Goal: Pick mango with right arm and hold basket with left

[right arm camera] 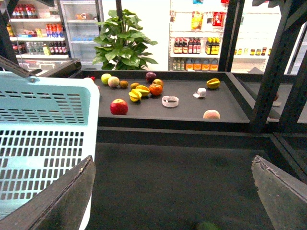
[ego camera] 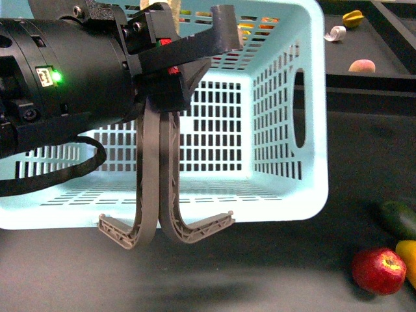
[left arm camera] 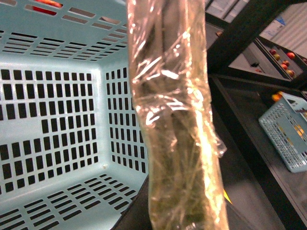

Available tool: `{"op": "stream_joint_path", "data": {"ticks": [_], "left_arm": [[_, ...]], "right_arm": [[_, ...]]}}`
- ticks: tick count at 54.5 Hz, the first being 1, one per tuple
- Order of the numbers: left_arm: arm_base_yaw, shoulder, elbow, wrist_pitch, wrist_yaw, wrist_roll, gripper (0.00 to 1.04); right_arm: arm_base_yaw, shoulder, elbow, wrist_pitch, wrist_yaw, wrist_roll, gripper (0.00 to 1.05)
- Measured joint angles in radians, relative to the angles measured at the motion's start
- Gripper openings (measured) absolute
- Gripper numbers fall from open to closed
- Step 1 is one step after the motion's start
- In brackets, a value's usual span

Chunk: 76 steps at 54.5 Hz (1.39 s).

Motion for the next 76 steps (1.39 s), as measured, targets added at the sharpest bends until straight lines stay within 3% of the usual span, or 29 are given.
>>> {"op": "stream_joint_path", "data": {"ticks": [16, 30, 68, 71, 76], "left_arm": [[-0.034, -0.004, -0.005, 0.002, 0.005, 0.015, 0.06], [-0.035, -0.004, -0.004, -0.004, -0.051, 0.018, 0.06], [-0.034, -0.004, -0.004, -0.005, -0.050, 0.018, 0.06], [-0.034, -0.004, -0.003, -0.005, -0.051, 0.018, 0.06], [-0.034, -0.004, -0.003, -0.005, -0.051, 0.018, 0.06]], "right_arm": [[0.000, 0.000, 0.000, 0.000, 0.000, 0.000, 0.97], [0.000, 0.000, 0.000, 0.000, 0.000, 0.000, 0.97], [0.004, 0.006, 0.002, -0.011, 0.021, 0.014, 0.97], [-0.011, 0.054, 0.009, -0.013, 0.040, 0.049, 0.97], [-0.098, 0.201, 0.010, 0.084, -0.016, 0.085, 0.97]]}}
